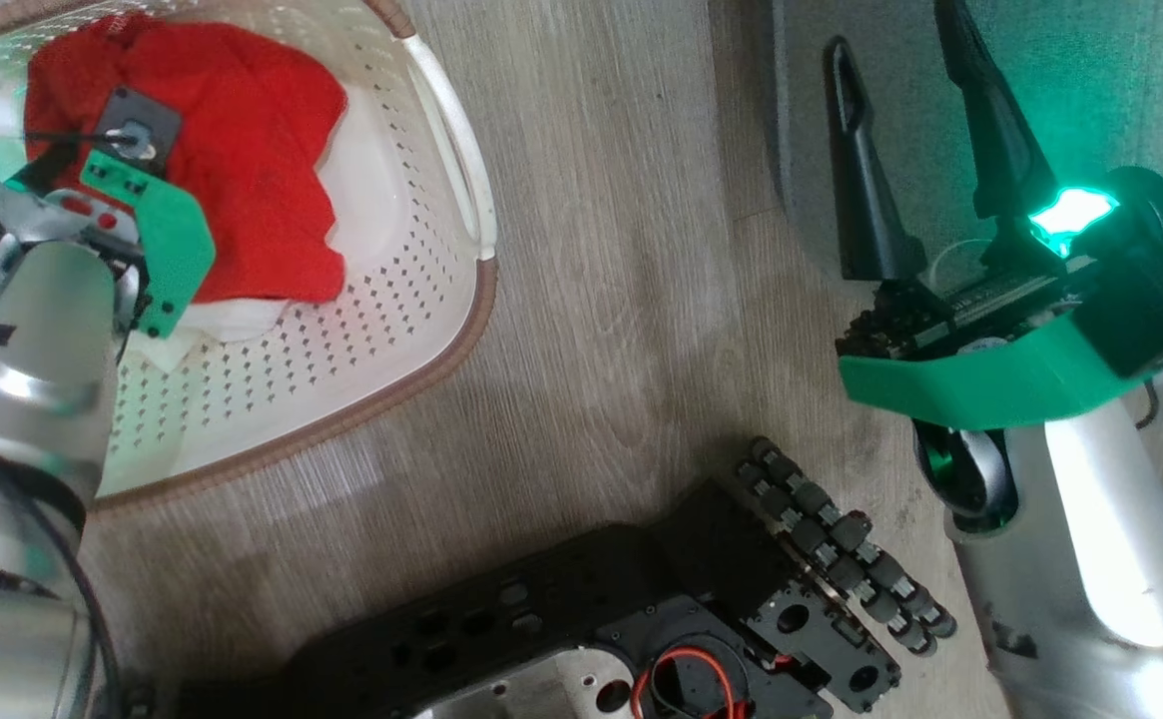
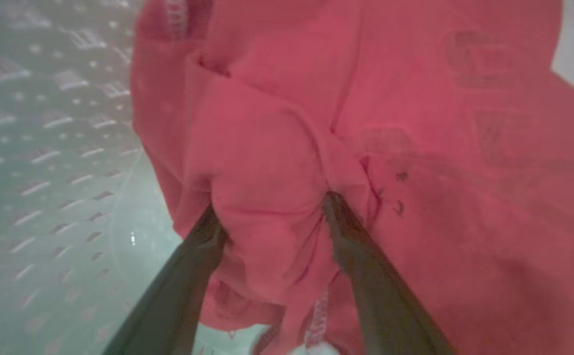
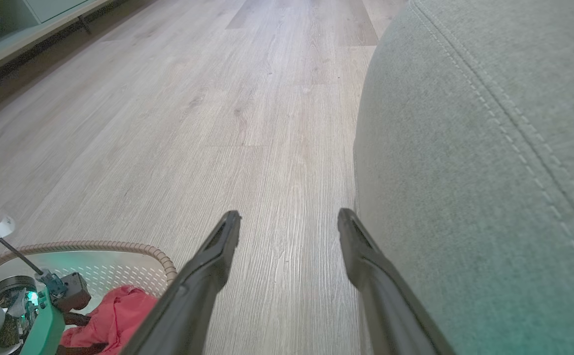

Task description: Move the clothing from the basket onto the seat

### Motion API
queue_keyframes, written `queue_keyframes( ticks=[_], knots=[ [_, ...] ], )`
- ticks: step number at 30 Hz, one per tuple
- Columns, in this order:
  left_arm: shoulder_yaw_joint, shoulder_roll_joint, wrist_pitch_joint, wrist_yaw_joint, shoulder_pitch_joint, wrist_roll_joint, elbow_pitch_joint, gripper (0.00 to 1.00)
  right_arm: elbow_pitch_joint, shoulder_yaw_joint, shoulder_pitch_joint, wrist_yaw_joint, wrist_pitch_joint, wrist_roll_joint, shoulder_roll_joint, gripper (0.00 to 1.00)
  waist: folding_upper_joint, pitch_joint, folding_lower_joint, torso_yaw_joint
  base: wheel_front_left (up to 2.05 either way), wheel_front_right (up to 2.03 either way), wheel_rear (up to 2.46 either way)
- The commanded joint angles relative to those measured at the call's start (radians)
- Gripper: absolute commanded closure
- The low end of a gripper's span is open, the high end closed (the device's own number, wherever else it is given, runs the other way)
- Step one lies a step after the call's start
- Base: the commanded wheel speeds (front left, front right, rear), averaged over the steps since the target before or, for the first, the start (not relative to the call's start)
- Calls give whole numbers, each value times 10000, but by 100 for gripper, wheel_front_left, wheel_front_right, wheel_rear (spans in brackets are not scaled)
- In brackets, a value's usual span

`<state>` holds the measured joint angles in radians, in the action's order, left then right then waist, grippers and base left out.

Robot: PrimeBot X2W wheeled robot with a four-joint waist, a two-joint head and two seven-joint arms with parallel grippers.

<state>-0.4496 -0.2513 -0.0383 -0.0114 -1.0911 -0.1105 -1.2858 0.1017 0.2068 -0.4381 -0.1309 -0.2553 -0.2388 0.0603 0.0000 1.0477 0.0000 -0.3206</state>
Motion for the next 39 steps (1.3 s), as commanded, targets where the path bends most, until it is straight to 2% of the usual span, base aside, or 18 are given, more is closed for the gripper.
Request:
queue_keyframes(
  ticks=[1, 4, 5, 7, 8, 11, 15, 25, 31, 39],
  knots=[
    [28, -248, 106, 63, 215, -116, -36, 0, 324, 201, 583, 2, -65, -104, -100, 0, 0, 10, 0, -6, 0, 0, 0],
    [-93, -196, 357, 224, 199, -152, -41, 0, 344, 220, 593, 2, -65, -119, -100, 0, 0, 38, 0, -8, 0, 0, 0],
    [-160, -143, 568, 472, 216, -119, -44, 33, 348, 234, 610, 2, -65, -141, -100, 0, 0, 57, 0, -5, 0, 0, 0],
    [-178, -148, 762, 628, 259, -50, -46, 80, 281, 213, 621, 2, -65, -125, -100, 0, 0, 64, 0, -11, 0, 0, 0],
    [-212, -162, 803, 687, 265, -45, -46, 100, 256, 200, 616, 2, -65, -122, -100, 0, 0, 66, 0, -16, 0, 0, 0],
    [-299, -218, 831, 866, 307, -4, -47, 100, 216, 150, 565, 2, -65, -162, -100, 0, 0, 64, 0, -21, 0, 0, 0],
    [-354, -281, 644, 880, 334, 65, -48, 100, 193, 145, 412, 2, -65, -195, -100, 0, 0, -13, 0, -23, 0, 0, 0],
    [-37, -228, -182, 603, 457, 640, -49, 100, 1, 139, -283, 2, -65, -258, -100, 0, 0, -602, 0, -35, 0, 0, 0],
    [121, 264, -937, 467, 934, 1043, -49, 100, -356, -224, -339, 2, -65, 27, -100, 0, 0, -1881, 0, 495, 0, 0, 0],
    [335, 789, -2052, 187, 2152, 1568, -5, 100, -869, -544, 51, 2, -65, 178, -101, 0, 0, -4111, 0, 964, 0, 0, 0]
  ],
)
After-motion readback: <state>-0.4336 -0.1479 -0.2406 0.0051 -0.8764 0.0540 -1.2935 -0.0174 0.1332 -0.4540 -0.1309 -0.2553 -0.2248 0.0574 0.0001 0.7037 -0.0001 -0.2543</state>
